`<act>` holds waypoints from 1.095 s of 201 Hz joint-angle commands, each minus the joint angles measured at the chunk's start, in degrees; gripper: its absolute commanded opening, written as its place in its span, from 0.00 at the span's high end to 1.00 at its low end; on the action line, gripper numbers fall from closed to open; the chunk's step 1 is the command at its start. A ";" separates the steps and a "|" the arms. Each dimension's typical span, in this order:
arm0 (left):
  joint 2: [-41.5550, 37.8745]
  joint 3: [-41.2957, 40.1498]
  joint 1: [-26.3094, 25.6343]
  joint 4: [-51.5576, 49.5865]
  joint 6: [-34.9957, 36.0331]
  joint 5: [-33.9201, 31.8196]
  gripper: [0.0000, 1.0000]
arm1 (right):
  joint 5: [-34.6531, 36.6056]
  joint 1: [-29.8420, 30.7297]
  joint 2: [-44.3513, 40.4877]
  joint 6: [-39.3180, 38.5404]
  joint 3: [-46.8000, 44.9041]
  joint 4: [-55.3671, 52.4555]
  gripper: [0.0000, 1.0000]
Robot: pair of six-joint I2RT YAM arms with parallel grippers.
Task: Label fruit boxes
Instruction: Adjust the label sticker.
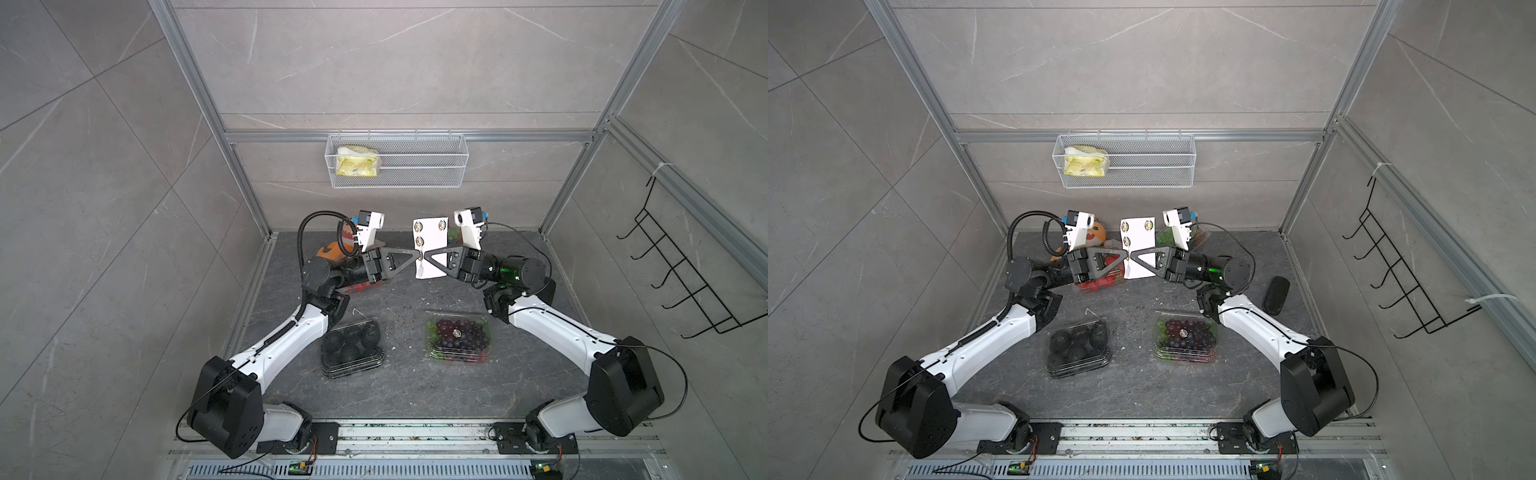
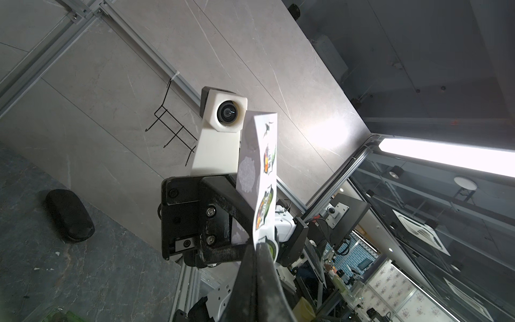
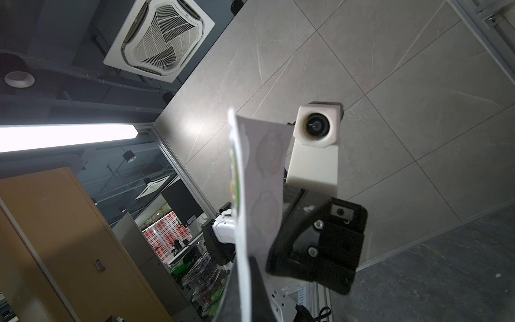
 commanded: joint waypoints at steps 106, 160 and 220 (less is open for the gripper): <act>-2.09 0.71 -0.78 6.62 -1.41 0.62 1.00 | -0.21 0.39 0.20 -1.57 1.03 -1.25 1.00; -1.86 0.71 -0.78 6.72 -1.65 0.51 1.00 | -0.21 0.39 0.02 -1.83 0.99 -1.60 1.00; -2.73 0.39 -0.76 6.80 -1.70 0.55 1.00 | -0.19 0.33 0.02 -3.14 0.65 -3.16 1.00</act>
